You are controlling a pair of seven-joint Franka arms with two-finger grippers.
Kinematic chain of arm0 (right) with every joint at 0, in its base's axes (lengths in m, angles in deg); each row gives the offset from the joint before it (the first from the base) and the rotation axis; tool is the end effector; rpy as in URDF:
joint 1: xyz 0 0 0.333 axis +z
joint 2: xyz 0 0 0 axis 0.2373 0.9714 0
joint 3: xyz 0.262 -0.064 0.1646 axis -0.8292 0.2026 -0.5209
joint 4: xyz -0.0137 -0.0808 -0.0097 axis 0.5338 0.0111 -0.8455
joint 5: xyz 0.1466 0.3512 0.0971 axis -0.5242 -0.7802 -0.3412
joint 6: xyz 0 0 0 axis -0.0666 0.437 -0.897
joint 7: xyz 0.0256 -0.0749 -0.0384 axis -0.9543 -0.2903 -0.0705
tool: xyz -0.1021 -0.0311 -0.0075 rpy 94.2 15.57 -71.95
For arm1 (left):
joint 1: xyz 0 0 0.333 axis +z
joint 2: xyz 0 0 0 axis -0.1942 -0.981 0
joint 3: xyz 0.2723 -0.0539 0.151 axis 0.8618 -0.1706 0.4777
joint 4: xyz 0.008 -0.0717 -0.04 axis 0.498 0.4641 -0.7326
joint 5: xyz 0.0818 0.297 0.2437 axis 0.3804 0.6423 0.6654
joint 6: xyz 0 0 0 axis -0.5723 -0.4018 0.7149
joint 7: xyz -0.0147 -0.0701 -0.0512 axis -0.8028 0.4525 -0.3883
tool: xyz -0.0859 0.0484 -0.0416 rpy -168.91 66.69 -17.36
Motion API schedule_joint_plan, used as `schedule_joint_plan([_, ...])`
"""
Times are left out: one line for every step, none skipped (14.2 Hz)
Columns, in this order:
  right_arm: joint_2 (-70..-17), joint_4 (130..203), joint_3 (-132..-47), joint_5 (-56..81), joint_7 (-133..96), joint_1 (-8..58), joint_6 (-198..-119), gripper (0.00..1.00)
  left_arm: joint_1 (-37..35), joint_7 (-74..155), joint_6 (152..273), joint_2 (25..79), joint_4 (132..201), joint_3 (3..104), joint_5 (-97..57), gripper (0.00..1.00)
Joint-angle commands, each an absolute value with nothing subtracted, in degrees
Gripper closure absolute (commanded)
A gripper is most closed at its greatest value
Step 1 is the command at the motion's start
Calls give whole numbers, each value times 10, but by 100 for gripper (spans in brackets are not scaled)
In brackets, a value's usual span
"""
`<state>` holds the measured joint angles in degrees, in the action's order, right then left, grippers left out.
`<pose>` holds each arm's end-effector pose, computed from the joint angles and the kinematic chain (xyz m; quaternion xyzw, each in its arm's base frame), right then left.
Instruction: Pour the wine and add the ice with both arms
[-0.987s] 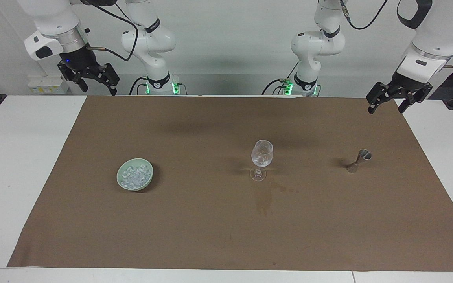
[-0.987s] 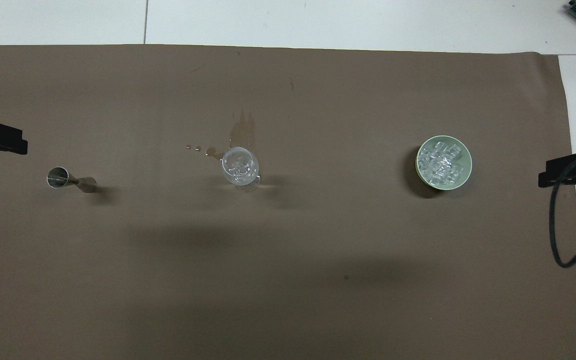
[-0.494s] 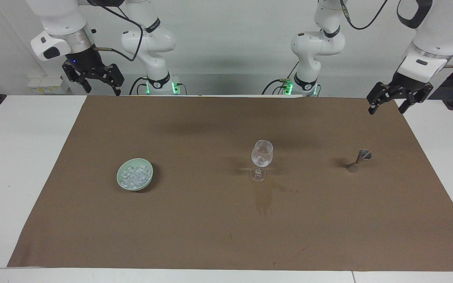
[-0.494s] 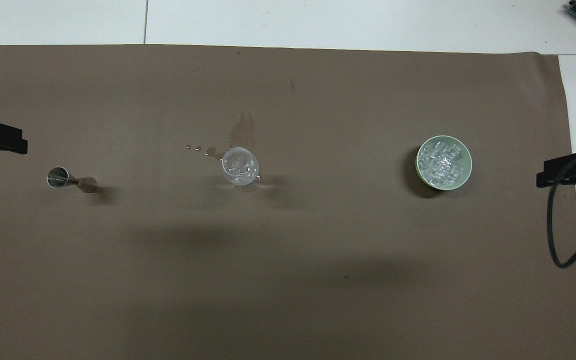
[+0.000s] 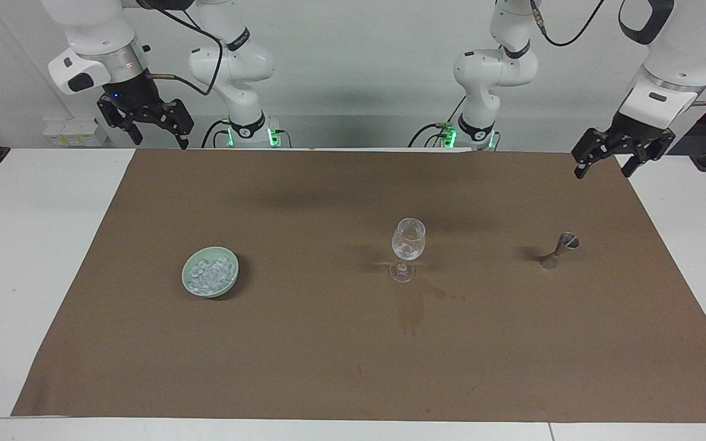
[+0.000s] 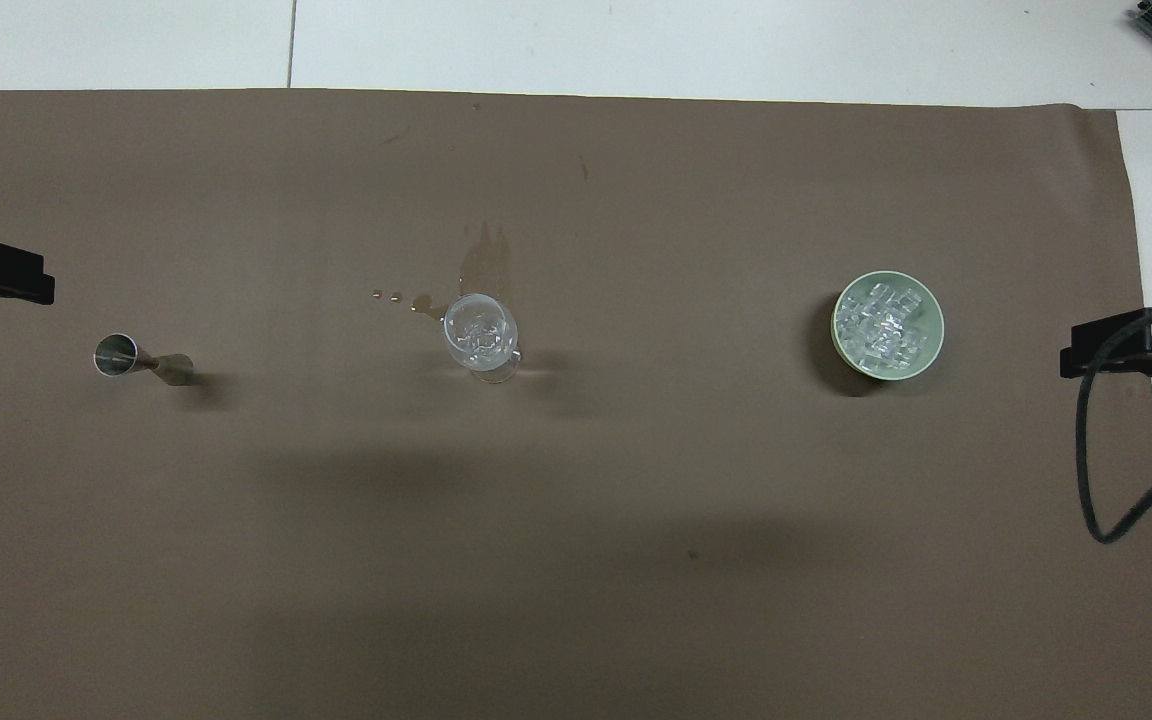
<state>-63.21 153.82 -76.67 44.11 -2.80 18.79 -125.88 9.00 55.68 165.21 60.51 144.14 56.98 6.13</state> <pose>0.5195 -0.0072 0.6522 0.9975 -0.0692 -0.0147 0.0042 0.5621 -0.0160 0.6454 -0.9994 0.0155 -0.0310 0.0038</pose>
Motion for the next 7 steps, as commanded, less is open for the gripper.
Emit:
schedule_joint_plan([-649, 1561, -767, 445, -36, 192, -1273, 0, 87, 551, 1657, 601, 1438, 572, 59, 0])
schedule_joint_plan([-649, 1561, -767, 445, -36, 192, -1272, 0, 87, 552, 1657, 601, 1438, 572, 59, 0])
schedule_joint_plan([-649, 1561, -767, 445, -36, 192, -1271, 0, 87, 552, 1657, 601, 1437, 572, 59, 0])
schedule_joint_plan([-650, 1561, -767, 445, -35, 192, -1271, 0, 87, 552, 1657, 601, 1438, 572, 59, 0])
schedule_joint_plan([-651, 1562, -767, 445, -36, 192, -1272, 0, 87, 552, 1657, 601, 1438, 572, 59, 0])
schedule_joint_plan([-651, 1562, -767, 445, -36, 192, -1272, 0, 87, 551, 1658, 601, 1438, 572, 59, 0])
schedule_joint_plan([-652, 1565, -767, 445, -36, 192, -1274, 0, 87, 552, 1660, 601, 1438, 572, 59, 0])
